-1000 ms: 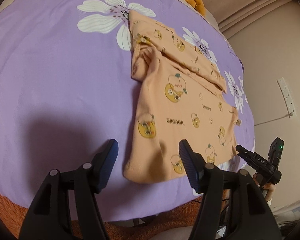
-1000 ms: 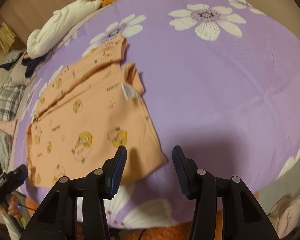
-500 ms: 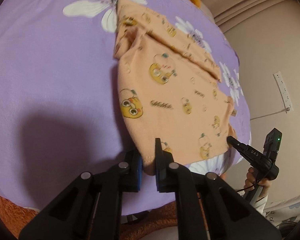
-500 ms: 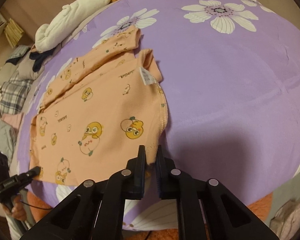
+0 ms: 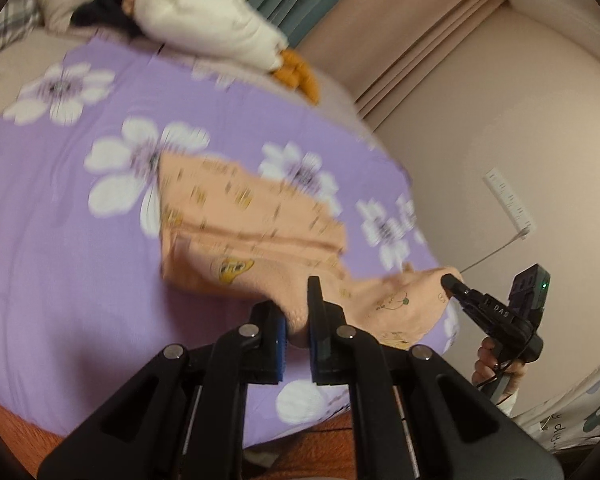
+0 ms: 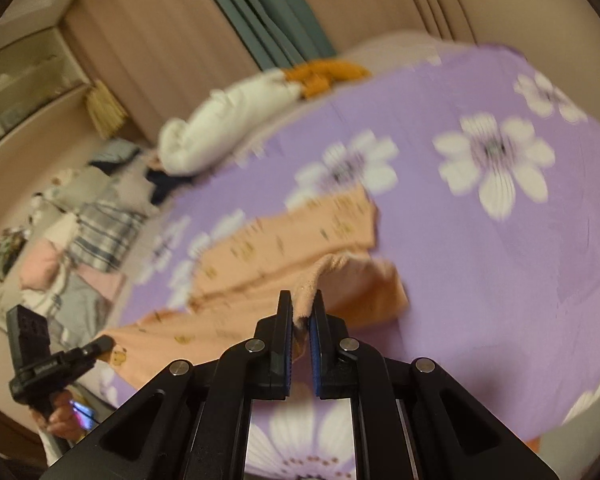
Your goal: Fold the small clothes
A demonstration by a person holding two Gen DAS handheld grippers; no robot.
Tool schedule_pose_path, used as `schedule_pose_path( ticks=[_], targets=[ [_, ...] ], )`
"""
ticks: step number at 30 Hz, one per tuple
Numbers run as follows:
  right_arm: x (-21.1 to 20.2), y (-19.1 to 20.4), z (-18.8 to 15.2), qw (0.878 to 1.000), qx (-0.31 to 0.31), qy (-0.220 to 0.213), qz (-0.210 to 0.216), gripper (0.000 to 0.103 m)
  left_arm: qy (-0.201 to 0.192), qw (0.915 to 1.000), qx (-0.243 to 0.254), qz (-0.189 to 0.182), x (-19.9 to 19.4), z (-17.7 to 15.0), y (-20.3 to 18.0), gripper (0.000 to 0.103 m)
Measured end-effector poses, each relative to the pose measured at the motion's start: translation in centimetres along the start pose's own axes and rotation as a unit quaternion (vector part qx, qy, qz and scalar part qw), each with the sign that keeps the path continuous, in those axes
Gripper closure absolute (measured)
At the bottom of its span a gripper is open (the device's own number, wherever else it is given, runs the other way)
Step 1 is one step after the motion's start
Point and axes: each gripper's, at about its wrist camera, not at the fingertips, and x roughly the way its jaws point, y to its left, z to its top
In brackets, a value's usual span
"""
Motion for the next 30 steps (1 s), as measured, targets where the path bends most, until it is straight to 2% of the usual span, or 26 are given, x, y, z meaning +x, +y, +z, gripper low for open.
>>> schedule_pose_path(
  ticks=[3,7,14,21,30],
  targets=[
    [-1.6,1.1,0.8,0.999,-0.011,-0.028,0.017,0.094,-0.022,0.9997,0.007,-0.006,-1.7,1.1,-0.8,0.095],
    [-2.9,1.7,1.2,0.998,-0.014,-0.050,0.033,0.094,-0.027,0.9995,-0.009,-0.011,-2.9,1.3,-0.7,0.095],
    [-3.3,1.7,1.0,0.998,-0.012,-0.060,0.033,0.094,-0.025,0.9995,-0.018,-0.010,-3.0,0.8,-0.5,0.095],
    [-2.1,1.1,1.7,0.998,-0.001,-0.054,0.025,0.094,-0.027,0.9992,-0.028,-0.002,-2.1,1.6,0.1,0.095],
    [2.7,0.1,4.2,0.999,0.014,-0.038,0.004,0.094,-0.027,0.9981,-0.052,0.022,2.3,4.9,2.3,0.095]
  ],
)
